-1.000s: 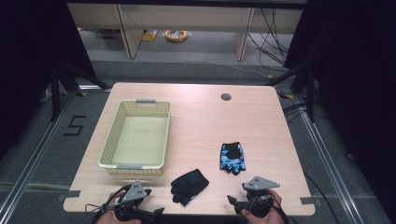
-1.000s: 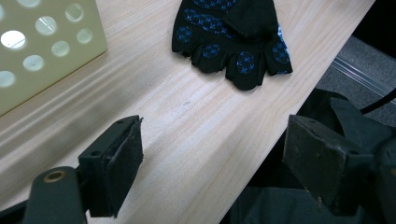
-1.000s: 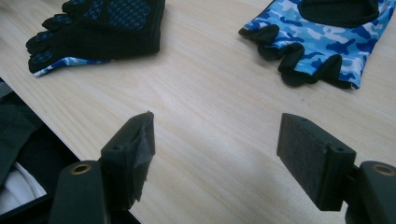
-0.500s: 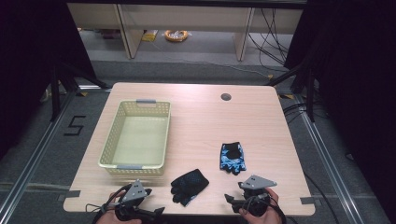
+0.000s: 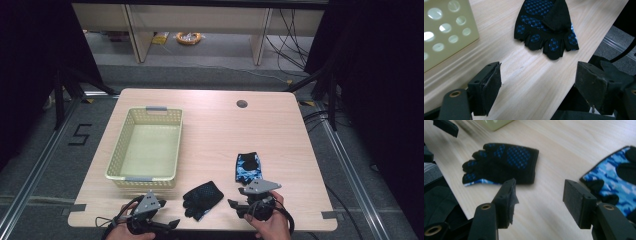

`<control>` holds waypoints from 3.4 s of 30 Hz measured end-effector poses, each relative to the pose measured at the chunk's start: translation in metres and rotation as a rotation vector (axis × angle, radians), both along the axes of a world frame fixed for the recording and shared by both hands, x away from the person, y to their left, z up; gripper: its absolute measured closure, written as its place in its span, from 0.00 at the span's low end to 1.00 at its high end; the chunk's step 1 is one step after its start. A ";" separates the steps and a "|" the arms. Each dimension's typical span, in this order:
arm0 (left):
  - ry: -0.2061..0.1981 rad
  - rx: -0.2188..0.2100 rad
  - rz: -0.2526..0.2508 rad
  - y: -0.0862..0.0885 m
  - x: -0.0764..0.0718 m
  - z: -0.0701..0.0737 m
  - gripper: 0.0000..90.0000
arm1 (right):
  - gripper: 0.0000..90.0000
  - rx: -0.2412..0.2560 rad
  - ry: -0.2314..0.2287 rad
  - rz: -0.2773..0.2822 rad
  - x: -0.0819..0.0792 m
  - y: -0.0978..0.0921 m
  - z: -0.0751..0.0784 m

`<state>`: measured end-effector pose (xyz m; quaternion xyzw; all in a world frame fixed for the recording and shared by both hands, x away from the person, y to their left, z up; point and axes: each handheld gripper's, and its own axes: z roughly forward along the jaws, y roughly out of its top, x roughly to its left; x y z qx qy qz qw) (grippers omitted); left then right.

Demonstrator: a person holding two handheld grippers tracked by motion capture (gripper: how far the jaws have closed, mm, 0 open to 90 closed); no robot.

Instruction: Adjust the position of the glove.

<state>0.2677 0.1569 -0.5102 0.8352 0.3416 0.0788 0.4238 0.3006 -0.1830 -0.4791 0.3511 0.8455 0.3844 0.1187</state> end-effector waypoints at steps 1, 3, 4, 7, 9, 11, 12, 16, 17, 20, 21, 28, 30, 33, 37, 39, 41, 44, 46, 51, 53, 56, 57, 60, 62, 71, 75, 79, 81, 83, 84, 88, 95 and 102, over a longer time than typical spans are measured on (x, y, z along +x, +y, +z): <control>0.014 -0.008 0.010 -0.002 0.000 -0.001 0.24 | 0.51 0.006 0.006 -0.006 0.002 0.003 0.001; 0.014 -0.003 0.011 -0.003 0.002 -0.001 0.24 | 0.52 0.003 -0.015 0.003 0.008 0.009 0.002; 0.009 0.011 -0.002 -0.003 0.003 0.000 0.25 | 0.52 0.000 -0.006 0.002 0.011 0.011 0.005; 0.000 0.010 -0.006 -0.008 0.007 0.002 0.27 | 0.54 -0.001 -0.026 0.014 0.021 0.020 0.006; -0.022 0.016 -0.025 -0.012 0.010 0.003 0.29 | 0.57 -0.006 -0.023 0.025 0.026 0.026 0.008; -0.023 0.010 -0.034 -0.016 0.012 0.004 0.32 | 0.57 -0.023 -0.030 0.046 0.032 0.032 0.008; -0.009 0.013 -0.012 -0.018 0.012 0.003 0.33 | 0.57 -0.021 -0.025 0.048 0.034 0.037 0.007; -0.009 0.020 -0.036 -0.023 0.014 0.003 0.37 | 0.59 -0.054 -0.011 0.076 0.045 0.049 0.004; -0.009 0.020 -0.036 -0.023 0.014 0.003 0.37 | 0.59 -0.044 -0.027 0.078 0.048 0.052 0.001; -0.013 0.032 -0.044 -0.028 0.015 0.001 0.40 | 0.62 -0.075 -0.007 0.098 0.056 0.059 0.000; -0.013 0.037 -0.055 -0.029 0.014 0.001 0.40 | 0.62 -0.075 -0.007 0.098 0.056 0.059 0.000; -0.033 0.053 -0.082 -0.041 0.012 -0.001 0.45 | 0.67 -0.104 0.040 0.131 0.069 0.075 -0.011; -0.035 0.062 -0.092 -0.044 0.011 -0.002 0.46 | 0.67 -0.119 0.041 0.135 0.072 0.077 -0.012; -0.036 0.075 -0.104 -0.047 0.010 -0.002 0.48 | 0.68 -0.121 0.041 0.152 0.074 0.079 -0.015; -0.045 0.110 -0.096 -0.050 0.011 -0.005 0.54 | 0.72 -0.135 0.070 0.155 0.075 0.079 -0.020; -0.046 0.109 -0.096 -0.051 0.010 -0.007 0.66 | 0.76 -0.133 0.083 0.154 0.074 0.078 -0.020; -0.064 0.119 -0.090 -0.051 0.009 -0.007 0.72 | 0.80 -0.104 0.102 0.116 0.072 0.078 -0.022; -0.069 0.136 -0.103 -0.050 0.009 -0.006 0.85 | 0.93 -0.089 0.100 0.115 0.072 0.073 -0.022; -0.077 0.143 -0.108 -0.049 0.009 -0.006 0.89 | 0.96 -0.075 0.107 0.101 0.070 0.073 -0.024; -0.052 0.115 -0.106 -0.048 0.011 -0.005 0.92 | 0.97 -0.082 0.084 0.149 0.071 0.070 -0.022; -0.058 0.114 -0.108 -0.046 0.012 -0.002 0.93 | 0.97 -0.063 0.109 0.128 0.068 0.067 -0.018; -0.090 0.120 -0.107 -0.046 0.016 0.005 0.93 | 0.97 0.007 0.074 0.093 0.060 0.056 -0.007; -0.090 0.120 -0.107 -0.046 0.016 0.005 0.93 | 0.97 0.007 0.074 0.093 0.060 0.056 -0.007; -0.114 0.124 -0.124 -0.053 0.024 0.008 0.93 | 0.97 0.047 0.070 0.057 0.054 0.043 -0.001; -0.108 0.134 -0.120 -0.054 0.027 0.009 0.93 | 0.97 0.044 0.081 0.048 0.053 0.039 0.000; -0.111 0.132 -0.108 -0.062 0.044 0.005 0.92 | 0.97 0.077 0.126 -0.026 0.050 0.017 -0.007; -0.107 0.145 -0.120 -0.064 0.044 0.000 0.91 | 0.97 0.052 0.147 -0.033 0.046 0.017 -0.012; -0.102 0.155 -0.112 -0.064 0.045 -0.003 0.90 | 0.96 0.033 0.154 -0.039 0.043 0.018 -0.017; -0.107 0.150 -0.120 -0.064 0.046 -0.004 0.88 | 0.93 0.014 0.163 -0.040 0.043 0.017 -0.021; -0.113 0.160 -0.123 -0.063 0.047 -0.004 0.87 | 0.92 0.015 0.176 -0.043 0.043 0.017 -0.022; -0.108 0.157 -0.126 -0.063 0.046 -0.004 0.83 | 0.88 0.027 0.165 -0.052 0.043 0.017 -0.024; -0.086 0.125 -0.104 -0.063 0.043 -0.003 0.72 | 0.74 0.010 0.179 -0.068 0.044 0.016 -0.022; -0.100 0.095 -0.116 -0.054 0.034 0.006 0.49 | 0.49 0.083 0.089 -0.064 0.048 -0.003 0.003; -0.066 0.052 -0.109 -0.043 0.017 0.012 0.42 | 0.54 -0.092 -0.016 -0.083 0.062 -0.028 0.010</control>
